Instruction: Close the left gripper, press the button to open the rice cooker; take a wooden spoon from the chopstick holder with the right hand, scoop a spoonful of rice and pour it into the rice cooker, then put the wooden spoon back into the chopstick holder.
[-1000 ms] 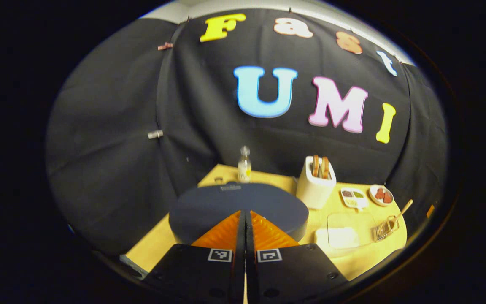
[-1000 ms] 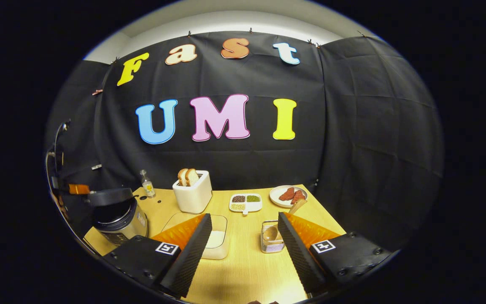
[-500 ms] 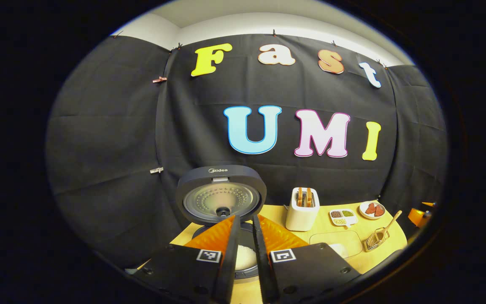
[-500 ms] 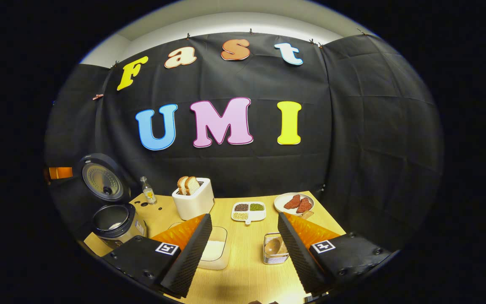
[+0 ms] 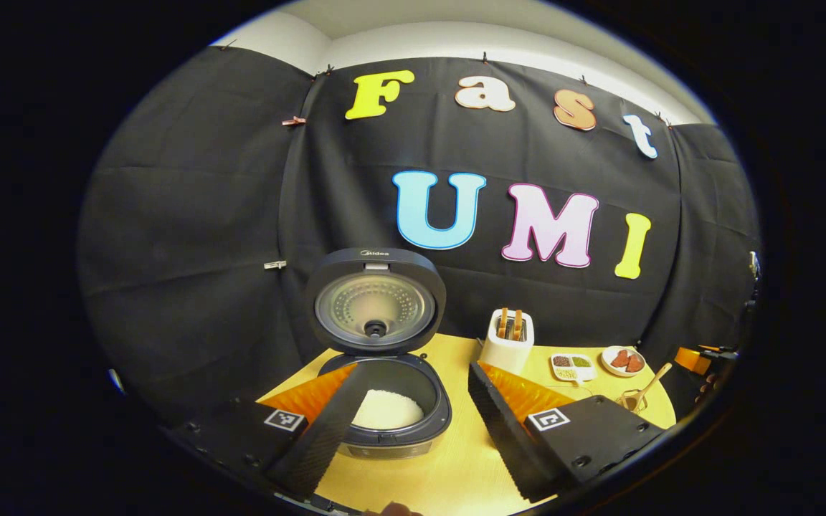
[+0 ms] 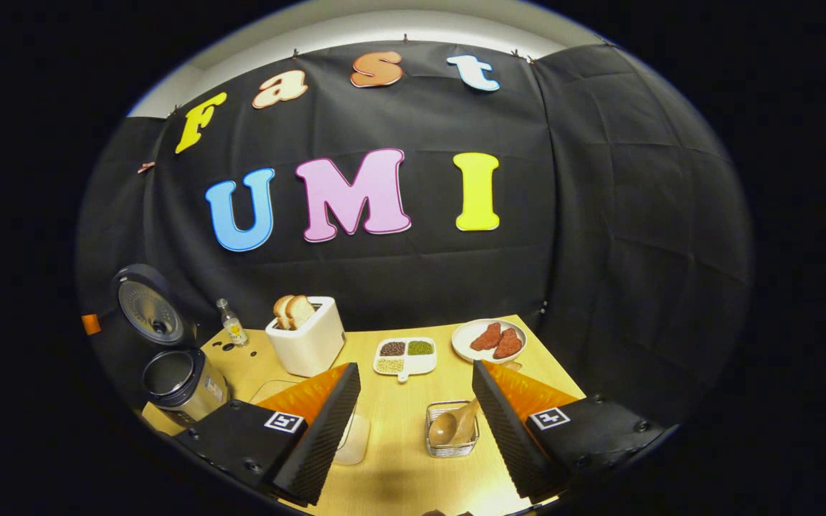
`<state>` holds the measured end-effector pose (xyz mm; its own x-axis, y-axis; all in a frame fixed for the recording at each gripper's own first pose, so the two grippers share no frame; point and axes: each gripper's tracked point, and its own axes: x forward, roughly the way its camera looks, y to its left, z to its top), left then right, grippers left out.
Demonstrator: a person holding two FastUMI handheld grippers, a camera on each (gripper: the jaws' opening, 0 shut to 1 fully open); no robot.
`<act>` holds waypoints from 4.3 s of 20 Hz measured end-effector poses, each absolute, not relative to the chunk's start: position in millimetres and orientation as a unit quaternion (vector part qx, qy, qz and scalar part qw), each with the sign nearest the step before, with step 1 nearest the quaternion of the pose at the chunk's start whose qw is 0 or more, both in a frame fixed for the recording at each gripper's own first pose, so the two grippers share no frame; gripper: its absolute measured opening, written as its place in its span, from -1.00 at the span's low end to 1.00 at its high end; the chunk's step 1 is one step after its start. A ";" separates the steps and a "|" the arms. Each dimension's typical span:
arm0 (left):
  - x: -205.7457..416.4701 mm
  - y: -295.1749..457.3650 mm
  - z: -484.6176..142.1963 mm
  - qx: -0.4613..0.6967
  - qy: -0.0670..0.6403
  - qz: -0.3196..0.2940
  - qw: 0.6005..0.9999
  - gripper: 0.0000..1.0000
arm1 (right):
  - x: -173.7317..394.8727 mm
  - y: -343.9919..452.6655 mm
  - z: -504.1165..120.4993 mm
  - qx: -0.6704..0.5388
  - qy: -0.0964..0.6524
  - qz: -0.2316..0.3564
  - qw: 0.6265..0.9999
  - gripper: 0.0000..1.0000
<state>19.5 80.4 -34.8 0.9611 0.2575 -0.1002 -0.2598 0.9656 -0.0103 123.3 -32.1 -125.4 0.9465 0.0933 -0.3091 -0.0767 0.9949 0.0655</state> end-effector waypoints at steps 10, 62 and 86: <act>-6.5 63.2 -108.8 -0.051 0.133 0.189 0.972 0.94 | 179.6 -90.2 -225.1 0.088 0.280 -0.015 0.956 0.98; 8.6 170.7 -208.7 -0.069 0.159 0.110 0.979 0.92 | 184.2 133.6 -243.3 -0.036 0.173 0.103 0.979 -0.74; -29.4 207.2 -217.1 -0.104 0.150 0.148 0.972 0.92 | 166.6 232.1 -299.3 0.227 0.287 0.075 0.928 -0.84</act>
